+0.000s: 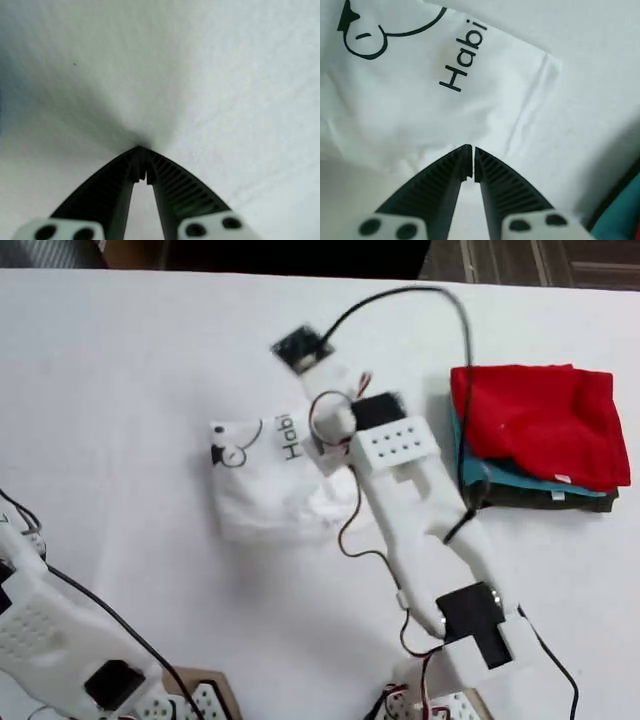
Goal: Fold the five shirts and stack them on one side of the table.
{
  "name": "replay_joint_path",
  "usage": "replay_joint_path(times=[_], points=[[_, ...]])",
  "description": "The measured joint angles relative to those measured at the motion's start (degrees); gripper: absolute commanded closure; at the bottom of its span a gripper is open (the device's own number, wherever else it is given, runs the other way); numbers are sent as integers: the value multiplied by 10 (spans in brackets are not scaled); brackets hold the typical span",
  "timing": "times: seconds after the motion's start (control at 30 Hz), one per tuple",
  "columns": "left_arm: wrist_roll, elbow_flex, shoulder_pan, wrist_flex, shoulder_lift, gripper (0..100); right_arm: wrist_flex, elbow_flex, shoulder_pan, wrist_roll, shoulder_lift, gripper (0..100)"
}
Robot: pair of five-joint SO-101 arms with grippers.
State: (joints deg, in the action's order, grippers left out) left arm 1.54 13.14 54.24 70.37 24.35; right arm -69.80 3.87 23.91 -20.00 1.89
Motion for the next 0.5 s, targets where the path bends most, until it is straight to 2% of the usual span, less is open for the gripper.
replay_joint_path(times=[0.2,0.3,0.5], points=[[0,0,0,0,0,973,-6,-13,-24,93,42,647],[0,0,0,0,0,973,10,-13,-29,122,98,660],[0,0,0,0,0,973,34,-53,-26,132,201,690]])
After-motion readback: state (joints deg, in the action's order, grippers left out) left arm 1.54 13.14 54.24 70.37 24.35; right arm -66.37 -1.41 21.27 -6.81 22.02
